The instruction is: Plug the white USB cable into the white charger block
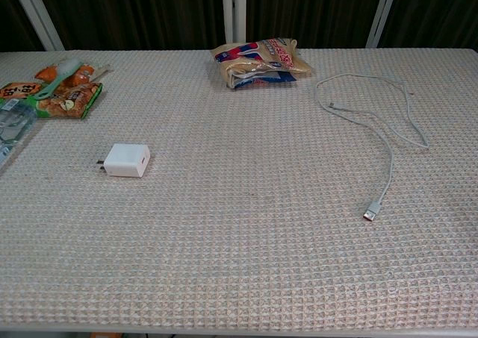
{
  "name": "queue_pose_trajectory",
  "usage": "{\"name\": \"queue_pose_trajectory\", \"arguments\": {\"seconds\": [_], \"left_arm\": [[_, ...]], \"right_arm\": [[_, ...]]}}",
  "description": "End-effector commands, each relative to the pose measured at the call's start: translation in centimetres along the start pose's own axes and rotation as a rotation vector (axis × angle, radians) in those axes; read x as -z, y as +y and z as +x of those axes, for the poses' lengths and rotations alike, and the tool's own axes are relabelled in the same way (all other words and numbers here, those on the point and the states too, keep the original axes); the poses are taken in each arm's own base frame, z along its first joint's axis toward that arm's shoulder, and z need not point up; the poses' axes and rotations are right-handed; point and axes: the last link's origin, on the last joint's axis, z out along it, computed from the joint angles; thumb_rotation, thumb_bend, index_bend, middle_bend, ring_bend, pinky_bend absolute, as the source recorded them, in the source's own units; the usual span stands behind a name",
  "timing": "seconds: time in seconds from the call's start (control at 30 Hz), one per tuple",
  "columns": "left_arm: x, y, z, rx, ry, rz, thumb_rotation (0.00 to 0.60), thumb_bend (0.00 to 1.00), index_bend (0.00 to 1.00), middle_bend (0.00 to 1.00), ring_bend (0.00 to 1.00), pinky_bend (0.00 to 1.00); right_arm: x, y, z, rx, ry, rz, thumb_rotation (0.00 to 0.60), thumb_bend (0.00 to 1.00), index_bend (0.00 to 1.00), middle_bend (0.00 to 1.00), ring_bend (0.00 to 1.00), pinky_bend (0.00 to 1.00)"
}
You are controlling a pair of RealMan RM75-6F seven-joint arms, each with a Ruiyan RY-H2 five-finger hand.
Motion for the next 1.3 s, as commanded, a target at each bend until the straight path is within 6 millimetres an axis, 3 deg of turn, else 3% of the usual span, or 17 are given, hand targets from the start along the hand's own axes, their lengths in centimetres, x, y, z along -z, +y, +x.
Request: {"name": "queue_pose_trajectory", "arguments": {"seconds": [0.03,0.1,0.2,0.27,0.47,0.63,0.9,1.03,1.3], "left_arm": [[0.0,0.1,0.0,0.002,0.001,-0.002,0.6,0.15,0.3,0.29,0.12,0.02],[0.0,0.1,-0.1,0.003,-0.001,-0.008,0.6,0.15,0.25,0.26,0.11,0.01],[0.1,0.3,0.0,0.009,0.011,-0.021,0.6,0.15,0.09,0.09,0.01,0.0],[0.2,0.4,0.1,0.006,0.019,-0.026,0.6,0.16,0.05,0.04,0.0,0.0],[0.2,0.7,0.2,-0.001,0.004,-0.031,0.6,0.15,0.04,0.03,0.0,0.0],[0.2,1.0,0.3,0.0,0.001,-0.037,0.6,0.16,0.04,0.03,0.0,0.0],[0.4,1.0,0.5,0.005,0.005,-0.038,0.6,0.15,0.04,0.03,0.0,0.0],[0.5,0.9,0.2,0.011,-0.002,-0.032,0.6,0.16,0.04,0.03,0.0,0.0],[0.4,0.8,0.0,0.018,-0.008,-0.03,0.6,0.16,0.04,0.03,0.0,0.0]], "right_arm": [[0.0,-0.2,0.0,0.0,-0.002,0.007,0.6,0.17,0.27,0.38,0.2,0.28],[0.0,-0.5,0.0,-0.008,-0.008,0.021,0.6,0.17,0.27,0.38,0.2,0.28],[0.0,-1.2,-0.1,-0.011,-0.021,0.059,0.6,0.17,0.28,0.38,0.2,0.28],[-0.1,-1.8,-0.2,-0.007,-0.032,0.092,0.6,0.17,0.28,0.38,0.2,0.28],[-1.7,-5.6,-1.6,0.046,-0.139,0.269,0.6,0.17,0.27,0.34,0.15,0.21],[-4.2,-9.7,-3.4,0.122,-0.238,0.449,0.6,0.17,0.27,0.3,0.05,0.08],[-6.7,-15.5,-6.9,0.217,-0.303,0.68,0.6,0.2,0.31,0.31,0.04,0.04],[-6.9,-16.1,-8.2,0.219,-0.296,0.708,0.6,0.24,0.38,0.33,0.04,0.04],[-6.5,-14.6,-9.5,0.225,-0.25,0.68,0.6,0.25,0.42,0.36,0.05,0.04]]}}
